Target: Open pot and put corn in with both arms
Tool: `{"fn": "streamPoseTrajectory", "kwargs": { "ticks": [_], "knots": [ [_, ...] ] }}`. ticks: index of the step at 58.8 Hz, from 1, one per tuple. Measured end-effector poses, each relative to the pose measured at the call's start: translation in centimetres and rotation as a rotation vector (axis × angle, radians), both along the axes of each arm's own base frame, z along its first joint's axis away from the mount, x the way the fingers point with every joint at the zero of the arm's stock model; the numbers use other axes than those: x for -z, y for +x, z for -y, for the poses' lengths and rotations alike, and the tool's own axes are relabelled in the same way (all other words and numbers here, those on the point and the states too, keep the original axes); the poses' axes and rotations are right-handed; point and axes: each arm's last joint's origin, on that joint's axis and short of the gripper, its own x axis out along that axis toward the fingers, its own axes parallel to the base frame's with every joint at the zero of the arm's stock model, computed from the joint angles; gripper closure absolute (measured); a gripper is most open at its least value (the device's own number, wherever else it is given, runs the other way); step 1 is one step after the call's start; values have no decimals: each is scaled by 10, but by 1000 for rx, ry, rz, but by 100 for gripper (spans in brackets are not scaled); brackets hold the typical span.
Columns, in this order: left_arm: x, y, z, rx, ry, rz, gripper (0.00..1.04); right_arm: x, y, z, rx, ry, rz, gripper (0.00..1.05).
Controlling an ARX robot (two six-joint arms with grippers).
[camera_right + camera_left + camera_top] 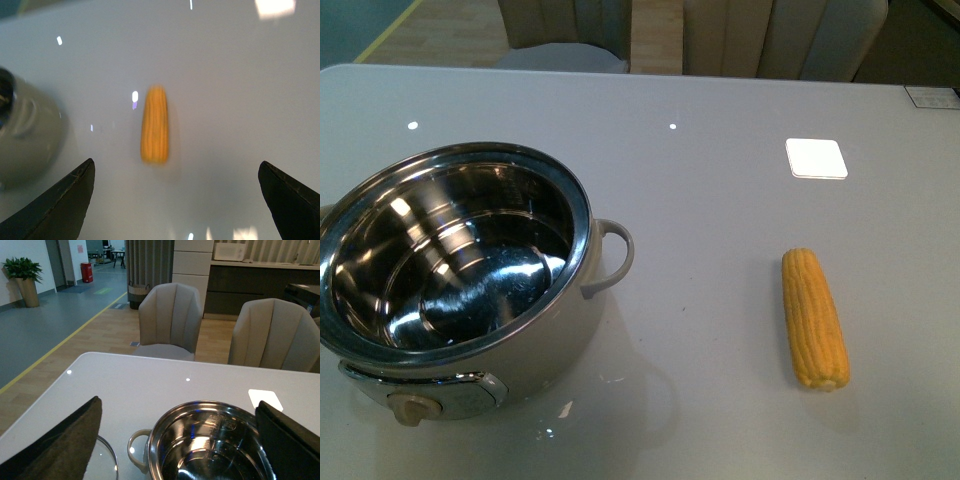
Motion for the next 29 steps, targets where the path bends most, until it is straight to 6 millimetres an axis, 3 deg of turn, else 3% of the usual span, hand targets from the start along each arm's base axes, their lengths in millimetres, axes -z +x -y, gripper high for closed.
{"fn": "streamPoseTrajectory", "kwargs": {
  "ticks": [15,29],
  "knots": [
    [0,0,0,0,2,0,7,14,38,-8,-10,-11,-70,9],
    [0,0,0,0,2,0,7,45,88,-20,-51,-67,-172,9]
  ]
}}
